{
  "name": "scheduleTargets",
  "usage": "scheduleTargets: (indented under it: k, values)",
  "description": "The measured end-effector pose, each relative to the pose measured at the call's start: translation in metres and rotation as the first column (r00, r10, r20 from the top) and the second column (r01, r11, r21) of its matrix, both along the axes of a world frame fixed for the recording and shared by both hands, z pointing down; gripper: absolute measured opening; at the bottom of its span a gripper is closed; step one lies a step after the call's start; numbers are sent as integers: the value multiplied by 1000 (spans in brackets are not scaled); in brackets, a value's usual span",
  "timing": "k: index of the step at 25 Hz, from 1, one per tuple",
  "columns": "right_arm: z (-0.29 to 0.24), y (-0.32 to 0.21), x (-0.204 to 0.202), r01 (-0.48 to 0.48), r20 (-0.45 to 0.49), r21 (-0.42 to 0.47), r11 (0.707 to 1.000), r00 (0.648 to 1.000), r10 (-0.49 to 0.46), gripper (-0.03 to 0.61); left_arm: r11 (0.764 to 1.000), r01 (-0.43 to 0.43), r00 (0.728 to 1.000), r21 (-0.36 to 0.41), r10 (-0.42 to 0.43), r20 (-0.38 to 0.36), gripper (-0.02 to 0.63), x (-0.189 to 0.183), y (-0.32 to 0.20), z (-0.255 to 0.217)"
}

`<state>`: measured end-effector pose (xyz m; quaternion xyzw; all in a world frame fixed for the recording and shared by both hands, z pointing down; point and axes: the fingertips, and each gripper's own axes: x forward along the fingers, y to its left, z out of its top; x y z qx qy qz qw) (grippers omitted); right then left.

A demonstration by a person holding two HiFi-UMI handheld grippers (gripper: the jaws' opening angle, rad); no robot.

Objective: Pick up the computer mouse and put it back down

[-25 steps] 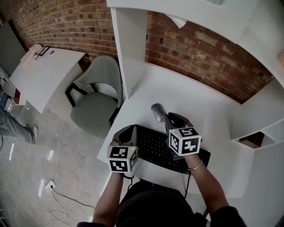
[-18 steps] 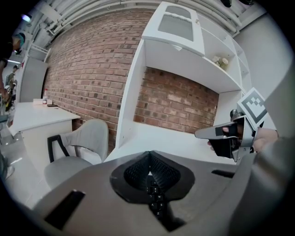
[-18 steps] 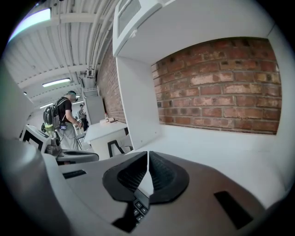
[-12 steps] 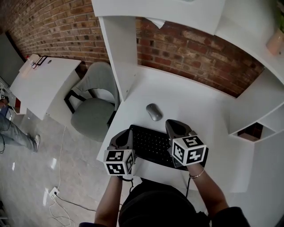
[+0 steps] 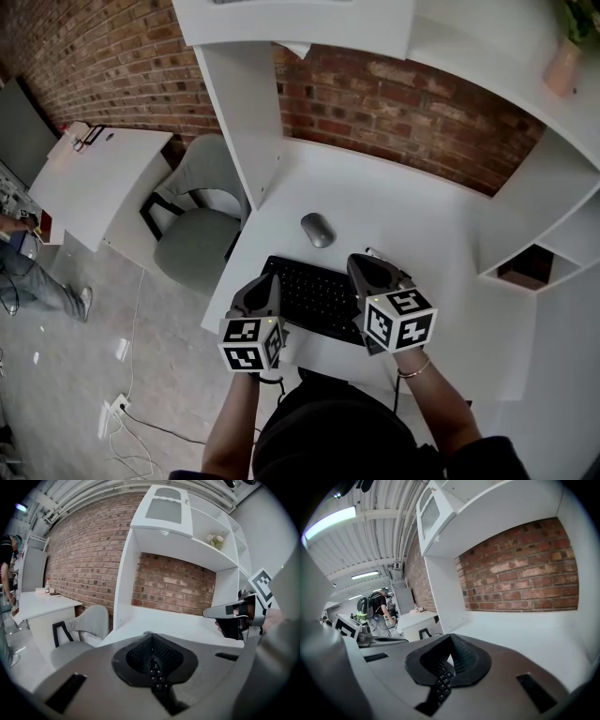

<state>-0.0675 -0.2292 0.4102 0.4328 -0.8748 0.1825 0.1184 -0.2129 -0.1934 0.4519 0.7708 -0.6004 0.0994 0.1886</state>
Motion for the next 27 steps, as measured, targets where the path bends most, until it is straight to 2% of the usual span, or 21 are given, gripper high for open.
scheduleTargets:
  k: [10, 27]
  values:
    - [-6, 20, 16, 26, -30, 64, 998, 999, -24, 5, 1000, 10, 1000, 18, -10, 25, 9, 17, 18, -11]
    - [3, 48, 34, 37, -54, 66, 997, 998, -34, 5, 999, 26, 999, 39, -27, 31, 9, 26, 38, -23]
